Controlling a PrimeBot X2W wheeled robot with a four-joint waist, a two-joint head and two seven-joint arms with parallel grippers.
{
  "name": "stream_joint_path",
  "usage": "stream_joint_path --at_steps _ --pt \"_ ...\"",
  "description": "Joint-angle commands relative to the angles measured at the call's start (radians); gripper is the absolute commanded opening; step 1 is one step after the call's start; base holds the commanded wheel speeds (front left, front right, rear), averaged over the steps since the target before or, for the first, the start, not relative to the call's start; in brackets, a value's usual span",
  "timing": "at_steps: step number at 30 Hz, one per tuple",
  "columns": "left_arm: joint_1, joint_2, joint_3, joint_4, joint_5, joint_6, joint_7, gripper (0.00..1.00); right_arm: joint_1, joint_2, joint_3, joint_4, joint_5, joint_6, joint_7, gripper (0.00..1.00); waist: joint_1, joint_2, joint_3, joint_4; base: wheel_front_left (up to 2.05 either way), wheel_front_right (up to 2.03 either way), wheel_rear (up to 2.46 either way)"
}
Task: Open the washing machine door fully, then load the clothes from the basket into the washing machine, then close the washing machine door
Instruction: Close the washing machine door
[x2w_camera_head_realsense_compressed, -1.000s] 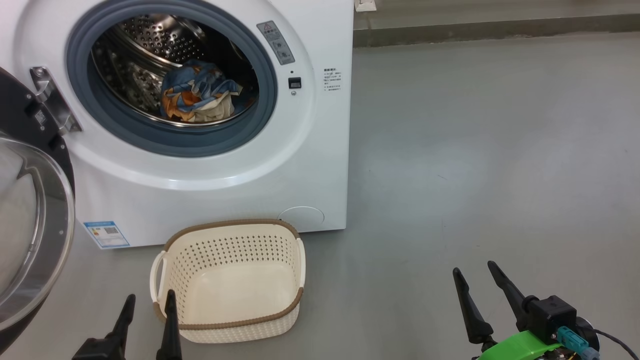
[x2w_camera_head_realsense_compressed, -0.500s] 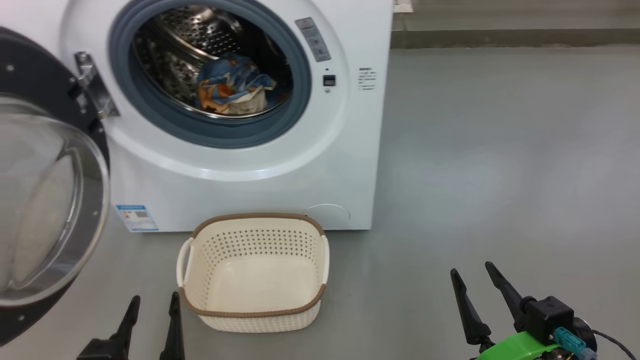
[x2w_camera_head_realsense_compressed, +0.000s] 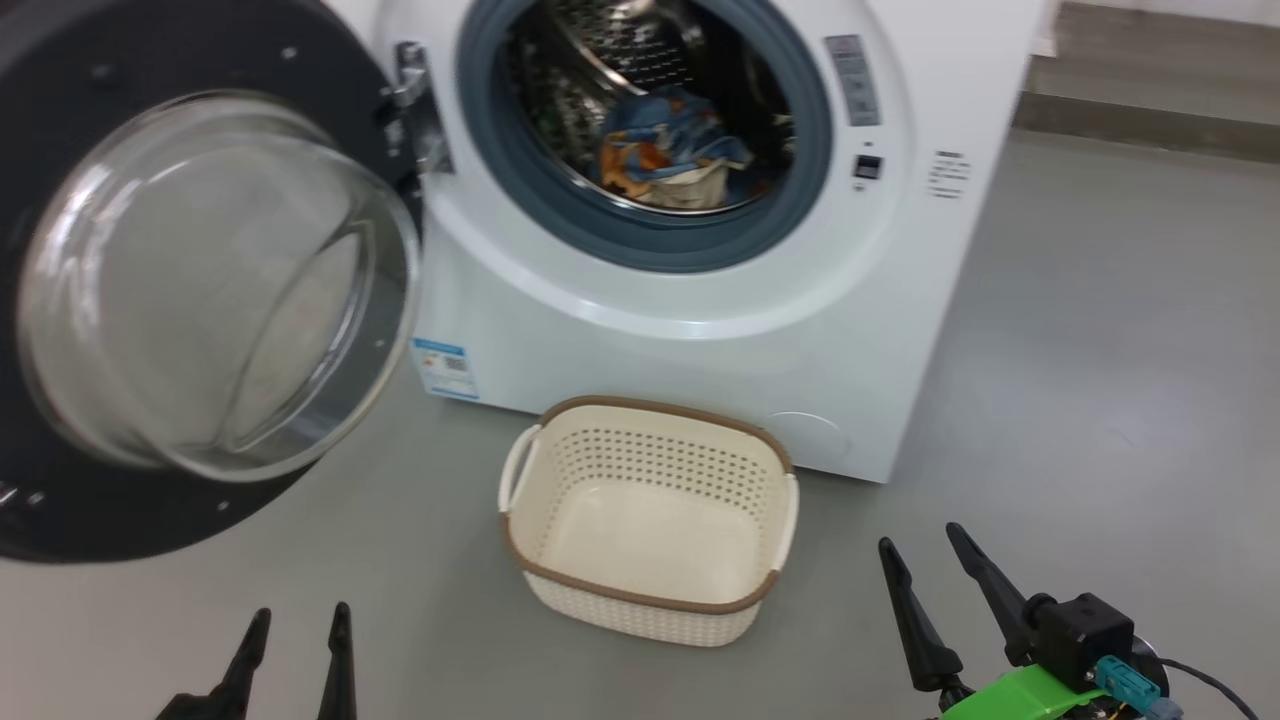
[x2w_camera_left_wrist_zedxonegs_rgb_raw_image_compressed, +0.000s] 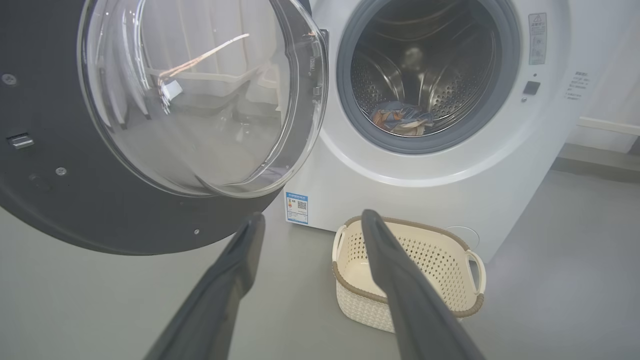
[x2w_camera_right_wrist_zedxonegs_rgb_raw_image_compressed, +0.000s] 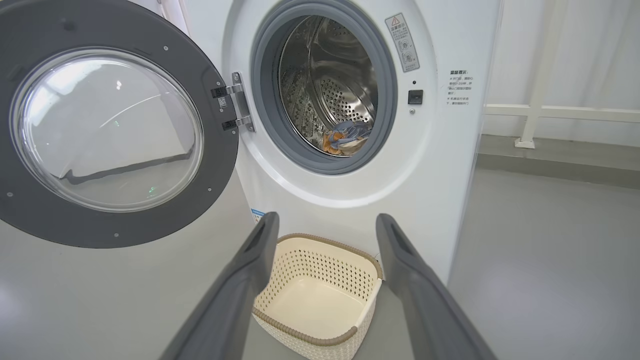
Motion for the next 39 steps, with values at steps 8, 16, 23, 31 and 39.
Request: stream_joint_path --at_steps 8,16,23,31,39 --pt "-0.006 0.013 0.119 -0.076 -0.005 0.025 -0.006 1.0 -0.093 -0.002 0.14 0.002 0.022 0.002 -0.005 1.0 0.0 0.0 0.038 0.177 0.0 0.0 0.0" --pt "0.038 0.01 0.161 -0.127 -0.019 0.049 -0.006 1.0 -0.152 -0.002 0.21 0.038 0.045 0.002 -0.005 1.0 0.0 0.0 0.04 0.191 0.0 0.0 0.0" --pt "0.065 0.009 0.179 -0.155 -0.025 0.065 -0.006 1.0 -0.167 -0.002 0.238 0.058 0.061 0.002 -0.005 1.0 0.0 0.0 0.032 0.192 -0.02 -0.02 -0.02" --pt "0.076 0.009 0.162 -0.174 -0.04 0.089 -0.006 1.0 -0.169 -0.002 0.244 0.072 0.058 0.002 -0.005 1.0 0.0 0.0 0.023 0.184 -0.09 -0.09 -0.09" --pt "0.085 0.008 0.144 -0.184 -0.05 0.107 -0.006 1.0 -0.17 -0.002 0.25 0.074 0.054 0.002 -0.005 1.0 0.0 0.0 0.02 0.18 -0.03 -0.03 -0.03"
